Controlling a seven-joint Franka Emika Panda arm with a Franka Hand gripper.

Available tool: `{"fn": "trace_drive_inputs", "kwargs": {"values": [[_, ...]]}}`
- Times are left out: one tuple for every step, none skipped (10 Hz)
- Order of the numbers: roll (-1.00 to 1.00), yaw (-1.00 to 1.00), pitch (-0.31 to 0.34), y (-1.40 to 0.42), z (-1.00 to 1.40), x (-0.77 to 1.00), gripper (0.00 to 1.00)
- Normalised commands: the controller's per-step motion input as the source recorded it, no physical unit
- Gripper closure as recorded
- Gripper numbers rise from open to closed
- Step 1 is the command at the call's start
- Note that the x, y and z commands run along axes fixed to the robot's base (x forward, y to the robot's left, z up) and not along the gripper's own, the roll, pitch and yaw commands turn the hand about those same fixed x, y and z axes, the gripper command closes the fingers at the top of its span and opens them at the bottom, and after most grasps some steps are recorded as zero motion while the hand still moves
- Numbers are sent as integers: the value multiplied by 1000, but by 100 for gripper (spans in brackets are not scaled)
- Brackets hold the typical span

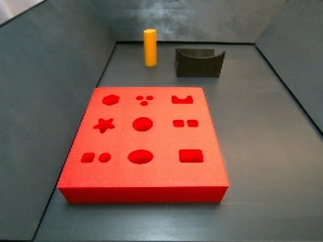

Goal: Pick up the oval object. Move up. Move to above the board. Insert the oval object.
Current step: Pick up the oval object.

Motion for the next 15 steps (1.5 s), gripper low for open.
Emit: {"fn": "trace_drive_inputs", "kwargs": {"values": [[73, -6, 103, -120, 0, 174, 0], [0, -69, 10, 0, 0, 134, 0], [0, -566, 10, 331, -517, 677, 0], [0, -1000, 0, 6, -497, 29, 0], [0, -1000, 0, 0, -486, 0, 0], [0, -1000, 0, 0, -489, 0, 0], [0, -1000, 0, 0, -489, 0, 0], [0, -1000, 0, 0, -480, 0, 0], [0, -1000, 0, 0, -480, 0, 0], [0, -1000, 0, 0, -466, 0, 0], [0, -1000, 0, 0, -460, 0, 0], [34, -1000, 0, 0, -237, -46, 0], [0, 0, 0, 83, 0, -23, 0], [71, -746, -26, -120, -43, -180, 0], [49, -780, 0, -60, -9, -297, 0]]}}
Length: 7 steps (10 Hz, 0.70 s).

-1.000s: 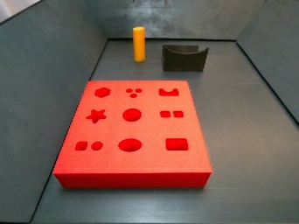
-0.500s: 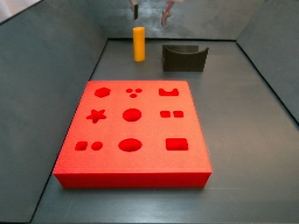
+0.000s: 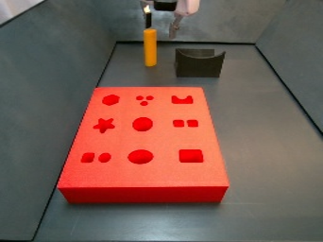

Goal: Pick up the oval object. Move up. Move to above the board. Insert the oval object.
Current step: Pick up the oval object.

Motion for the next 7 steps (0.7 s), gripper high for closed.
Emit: {"fn": "trace_drive_inputs", "kwargs": {"values": [[74, -657, 0, -117, 0, -420, 0], [0, -406, -26, -11, 0, -314, 0], [0, 0, 4, 0, 0, 0, 0], [51, -271, -113, -80, -397, -9, 0], [46, -591, -130, 0, -514, 0, 0], [0, -603, -171, 3, -389, 0, 0], [-76, -166, -16, 66, -23, 34, 0]]}}
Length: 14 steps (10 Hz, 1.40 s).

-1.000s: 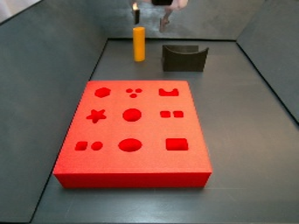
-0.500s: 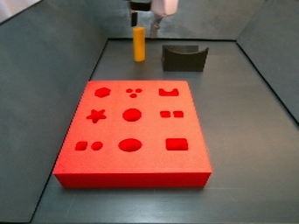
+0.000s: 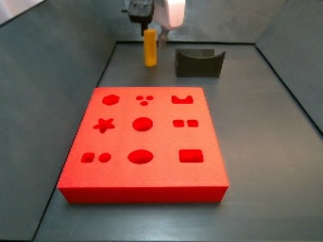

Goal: Pick up the oval object. Move up. Move to above the board. Insert the oval object.
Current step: Pick up the oval object.

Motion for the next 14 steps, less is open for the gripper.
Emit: {"fn": "trace_drive_inputs", "kwargs": {"values": [[-83, -49, -34, 3, -29, 0, 0], [-454, -206, -427, 40, 0, -171, 0], [-291, -180, -313, 17, -49, -126, 0], [0, 0, 0, 0, 0, 0, 100], [0, 0, 0, 0, 0, 0, 100], [0, 0, 0, 0, 0, 0, 100], [0, 0, 0, 0, 0, 0, 100], [0, 0, 0, 0, 0, 0, 100], [0, 0, 0, 0, 0, 0, 100], [0, 0, 0, 0, 0, 0, 100], [0, 0, 0, 0, 0, 0, 100], [0, 0, 0, 0, 0, 0, 100], [0, 0, 0, 0, 0, 0, 100], [0, 0, 0, 0, 0, 0, 100]]}}
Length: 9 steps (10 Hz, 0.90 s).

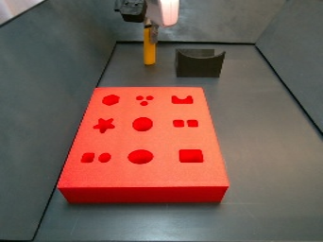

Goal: Pick up the oval object. Move up. Move to above the board. Insert the oval object.
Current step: Pick up the oval object, then move up, then move to above the board.

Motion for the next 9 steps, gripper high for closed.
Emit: {"fn": "trace_drive_inputs", "kwargs": {"values": [[0, 0, 0, 0, 0, 0, 100], [0, 0, 0, 0, 0, 0, 100], [0, 0, 0, 0, 833, 0, 100], [-4, 23, 13, 0, 806, -26, 100], [5, 23, 13, 0, 702, -64, 100], [25, 12, 10, 5, 526, -53, 100], [41, 3, 19, 8, 371, -40, 100], [53, -2, 31, 8, 208, -30, 100], [-187, -274, 67, -40, 1000, -257, 100]]}}
